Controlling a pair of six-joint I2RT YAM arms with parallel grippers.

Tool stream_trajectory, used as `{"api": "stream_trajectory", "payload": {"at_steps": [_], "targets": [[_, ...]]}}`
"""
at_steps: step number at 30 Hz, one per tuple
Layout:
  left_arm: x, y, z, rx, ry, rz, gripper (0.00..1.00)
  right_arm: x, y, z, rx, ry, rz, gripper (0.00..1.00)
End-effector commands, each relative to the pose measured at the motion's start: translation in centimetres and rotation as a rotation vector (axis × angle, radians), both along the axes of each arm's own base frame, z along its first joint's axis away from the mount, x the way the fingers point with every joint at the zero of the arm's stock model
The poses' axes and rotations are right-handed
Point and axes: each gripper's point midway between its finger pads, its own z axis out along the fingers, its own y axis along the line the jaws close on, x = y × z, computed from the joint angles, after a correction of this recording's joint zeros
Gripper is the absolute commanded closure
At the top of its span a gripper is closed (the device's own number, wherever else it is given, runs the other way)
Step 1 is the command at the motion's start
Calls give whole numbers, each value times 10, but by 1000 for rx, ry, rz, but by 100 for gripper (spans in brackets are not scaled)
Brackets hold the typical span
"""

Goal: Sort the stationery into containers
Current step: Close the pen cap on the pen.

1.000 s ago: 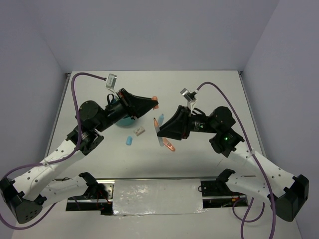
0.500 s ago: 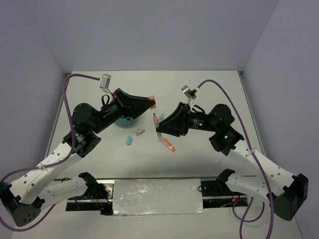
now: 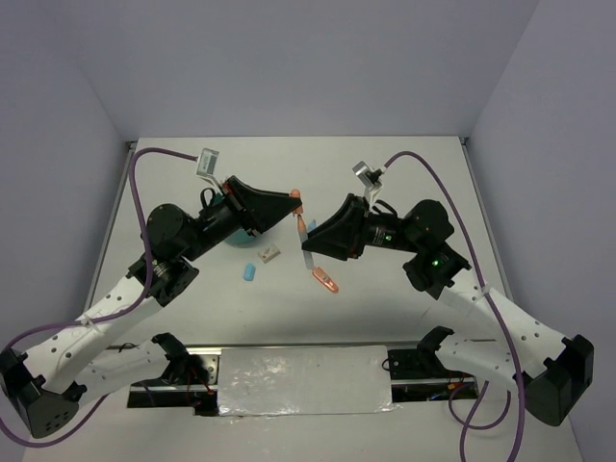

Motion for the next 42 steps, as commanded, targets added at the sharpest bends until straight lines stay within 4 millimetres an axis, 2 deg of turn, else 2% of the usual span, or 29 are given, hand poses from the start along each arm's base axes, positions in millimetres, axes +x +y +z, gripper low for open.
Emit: {"api": "stream_trajectory", "payload": {"at_steps": [1,8,17,24,30,34,35,37,38,42], "targets": [[-13,8,29,-82,-85,-21,100,-1,-5,34,79,-91,-12,100],[-18,9,31,-107,-85,-44,100,9,-5,40,81,-93,-36,100],[-20,7,25,-101,-77,-61,100,14,0,74,127,-143,-9,100],[-19,9,15,-70,-70,-39,100,15,1,92,142,-168,-3,100],[-29,-1,10,-78,-72,-132,100,27,-4,102,176,-163,-28,100],[-31,1,7,-75,-57,-119,100,32,-4,115,216,-191,-18,100],[-31,1,5,-70,-51,-118,100,30,-5,125,225,-222,-13,100],[-32,-2,0,-57,-31,-124,100,37,0,128,214,-221,-6,100],[-32,-4,-2,-54,-23,-128,100,36,-1,137,222,-249,-3,100],[-32,-9,-9,-34,3,-136,100,44,5,142,199,-254,-2,100]]}}
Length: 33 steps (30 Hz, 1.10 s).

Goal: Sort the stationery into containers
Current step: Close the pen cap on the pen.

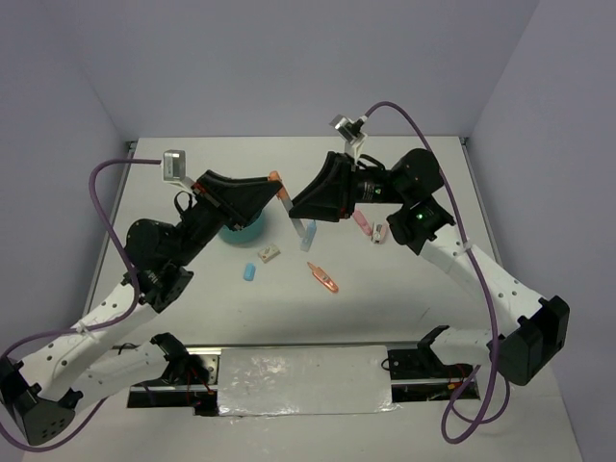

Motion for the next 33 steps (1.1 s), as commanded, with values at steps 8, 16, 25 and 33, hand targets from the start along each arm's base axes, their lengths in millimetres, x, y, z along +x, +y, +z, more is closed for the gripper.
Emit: {"api": "stream_trajectory", "payload": {"at_steps": [8,16,25,33], "targets": [[-29,-39,-55,202,101,-216,100,28,-12,83,187,-188,-205,100],[-30,-50,-66,242,127,-241,100,34,-11,88,168,-198,-223,100],[-41,-55,-80,250,157,-262,100,45,-10,89,154,-181,-245,100],[-51,-60,-87,262,163,-275,100,54,-9,91,134,-174,-265,100]]}}
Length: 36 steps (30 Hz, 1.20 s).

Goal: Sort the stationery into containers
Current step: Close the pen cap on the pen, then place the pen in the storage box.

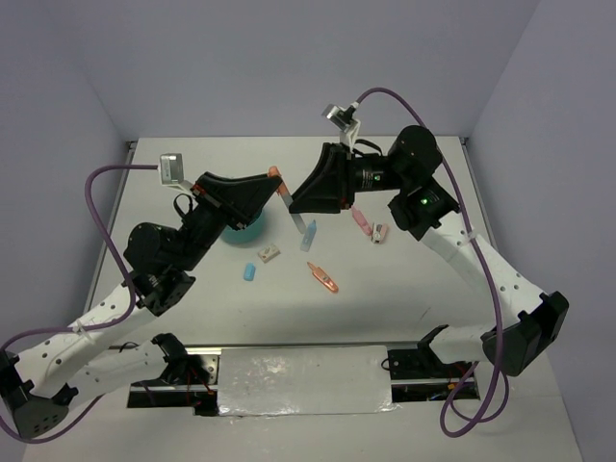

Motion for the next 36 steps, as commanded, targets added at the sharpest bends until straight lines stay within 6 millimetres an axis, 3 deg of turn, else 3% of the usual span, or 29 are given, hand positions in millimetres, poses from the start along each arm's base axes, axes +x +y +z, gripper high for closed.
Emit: {"api": "stream_trajectory", "payload": {"at_steps": [1,14,17,19,20,21,22,23,24,26,32,33,36], "targets": [[-51,-59,-98,302,137,-346,100,52,-11,76,219,-183,-316,100],[-60,-69,-109,314,155,-372,100,66,-8,72,174,-169,-358,100],[-51,-60,-110,341,174,-298,100,61,-7,65,182,-181,-323,100],[-41,-50,-96,371,145,-208,100,58,-5,49,168,-190,-288,85],[-36,-46,-105,433,181,-171,100,52,-6,46,171,-192,-272,64],[-24,-42,-107,476,182,-98,100,50,-6,41,170,-194,-259,54],[-16,-34,-90,472,176,-38,100,50,-5,29,153,-188,-254,47],[-10,-29,-89,492,186,2,100,52,-6,24,140,-180,-266,38],[1,-22,-96,532,210,68,100,51,-7,21,128,-184,-276,35],[13,-11,-85,530,209,140,100,57,-8,1,66,-176,-302,25],[52,21,-93,564,247,304,100,75,-27,-56,-63,-117,-402,20],[58,24,-98,579,248,320,100,78,-32,-60,-73,-116,-435,20],[79,35,-119,672,243,392,100,97,-50,-102,-178,-56,-545,19]]}}
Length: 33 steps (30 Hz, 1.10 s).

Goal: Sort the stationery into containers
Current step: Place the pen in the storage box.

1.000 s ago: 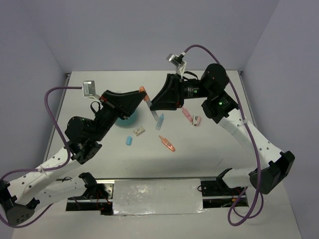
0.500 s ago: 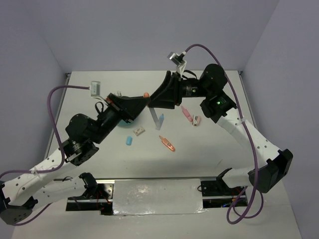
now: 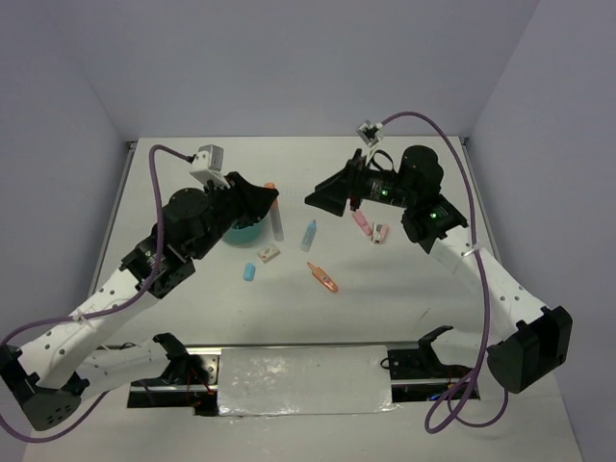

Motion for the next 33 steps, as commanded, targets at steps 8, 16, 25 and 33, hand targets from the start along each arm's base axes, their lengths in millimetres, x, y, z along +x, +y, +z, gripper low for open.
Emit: {"api": "stream_trajectory", "payload": {"at_steps": [8,16,25,33], "targets": [[80,51,-62,354,-91,305,100,10,-53,-45,-157,-9,-286,19],[149,67,-95,486,-92,355,100,-26,-64,-65,-196,-4,-233,19],[221,71,-102,550,-89,424,100,-44,-71,-83,-240,30,-211,18],[244,71,-112,539,-72,464,100,-44,-74,-74,-287,8,-208,18]]}}
